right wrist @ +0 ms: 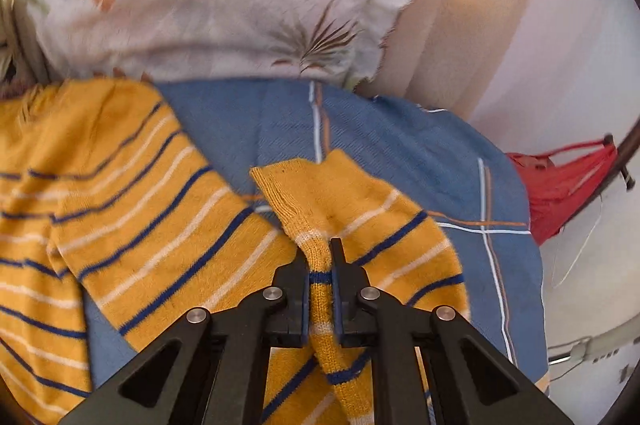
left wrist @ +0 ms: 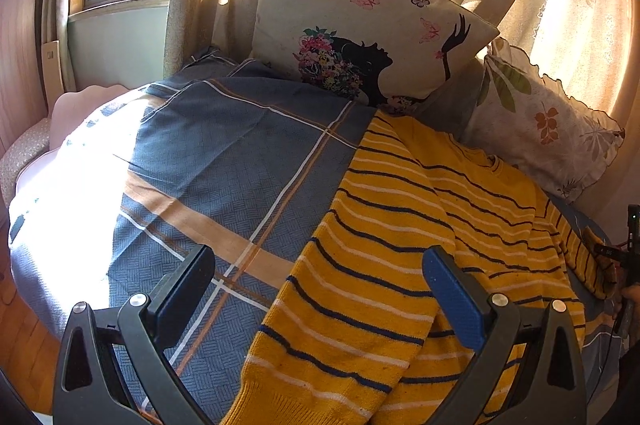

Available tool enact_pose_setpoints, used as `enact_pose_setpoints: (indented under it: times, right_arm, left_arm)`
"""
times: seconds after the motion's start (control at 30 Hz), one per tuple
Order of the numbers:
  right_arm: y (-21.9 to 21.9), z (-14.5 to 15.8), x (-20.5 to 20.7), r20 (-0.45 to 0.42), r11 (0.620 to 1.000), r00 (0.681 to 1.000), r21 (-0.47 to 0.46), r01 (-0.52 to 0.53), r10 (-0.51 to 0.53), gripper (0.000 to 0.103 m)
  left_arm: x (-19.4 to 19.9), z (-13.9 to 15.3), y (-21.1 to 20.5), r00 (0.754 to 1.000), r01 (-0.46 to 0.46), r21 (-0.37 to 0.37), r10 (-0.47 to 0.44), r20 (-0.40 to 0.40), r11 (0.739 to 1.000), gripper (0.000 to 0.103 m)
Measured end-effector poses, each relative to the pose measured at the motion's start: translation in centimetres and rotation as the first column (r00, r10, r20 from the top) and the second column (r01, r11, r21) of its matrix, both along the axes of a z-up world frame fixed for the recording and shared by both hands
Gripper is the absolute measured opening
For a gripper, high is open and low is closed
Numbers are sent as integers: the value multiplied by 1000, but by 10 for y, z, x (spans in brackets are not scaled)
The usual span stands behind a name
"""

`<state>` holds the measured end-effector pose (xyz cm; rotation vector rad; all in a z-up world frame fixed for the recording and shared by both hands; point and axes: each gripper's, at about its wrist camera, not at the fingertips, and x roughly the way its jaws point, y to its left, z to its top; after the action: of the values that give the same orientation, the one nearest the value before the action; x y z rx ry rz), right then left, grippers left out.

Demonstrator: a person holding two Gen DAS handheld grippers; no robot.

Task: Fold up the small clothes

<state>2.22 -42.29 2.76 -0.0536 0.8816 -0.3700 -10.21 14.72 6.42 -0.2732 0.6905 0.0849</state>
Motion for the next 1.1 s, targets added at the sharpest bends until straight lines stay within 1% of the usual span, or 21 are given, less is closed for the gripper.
enact_pose_setpoints:
  times: [0.1,0.2,0.27,0.33,0.43,0.53,0.6,0.63,0.73,0.83,0.87,0.9,0.97,1.03,1.1]
  right_arm:
    - [1,28,-8,84,996,996,92,6,-14,9]
    - [30,57,-13,161,975,986,214,-62,28,9]
    - [60,72,-6,209,944,974,297,-143,82,9]
    - [98,83,6,249,906,958,355,-230,146,9]
    - [168,87,33,284,829,925,429,-359,253,9]
    - [241,76,55,277,785,898,441,-435,342,9]
    - [285,62,70,245,763,884,447,-468,398,9]
    - [302,53,76,223,764,880,437,-475,419,9]
    - [345,25,87,151,784,872,386,-486,466,9]
    - [371,1,90,97,813,858,284,-509,504,13]
    - [378,-4,89,80,811,851,267,-520,519,17]
    - [383,-9,89,61,795,838,282,-536,543,21]
    - [390,-12,86,54,746,805,343,-570,591,44]
    - [392,-9,77,54,694,768,393,-604,638,47]
    - [396,-3,68,57,690,756,370,-622,652,47]
  left_arm:
    - [1,-3,6,1000,-4,-22,4,-1,1000,103]
    - [0,-6,11,1000,-5,-39,5,0,999,103]
    - [-3,-6,16,1000,-10,-46,11,4,999,103]
    - [-8,-5,24,1000,-25,-48,25,11,999,103]
    - [-17,-3,41,998,-65,-56,66,20,996,103]
    - [-25,-2,58,994,-106,-73,109,28,992,103]
    - [-31,-2,67,991,-125,-71,127,32,990,103]
    - [-33,-2,70,990,-131,-68,133,34,989,103]
    - [-36,-4,77,989,-141,-69,143,35,988,103]
    - [-35,-9,83,988,-148,-85,151,26,985,103]
    - [-34,-10,85,988,-148,-93,151,23,985,103]
    - [-34,-12,86,988,-148,-99,150,21,984,103]
    - [-35,-12,87,988,-150,-101,153,21,984,103]
    - [-37,-12,88,987,-156,-103,159,23,982,103]
    - [-38,-11,90,986,-160,-108,164,26,981,103]
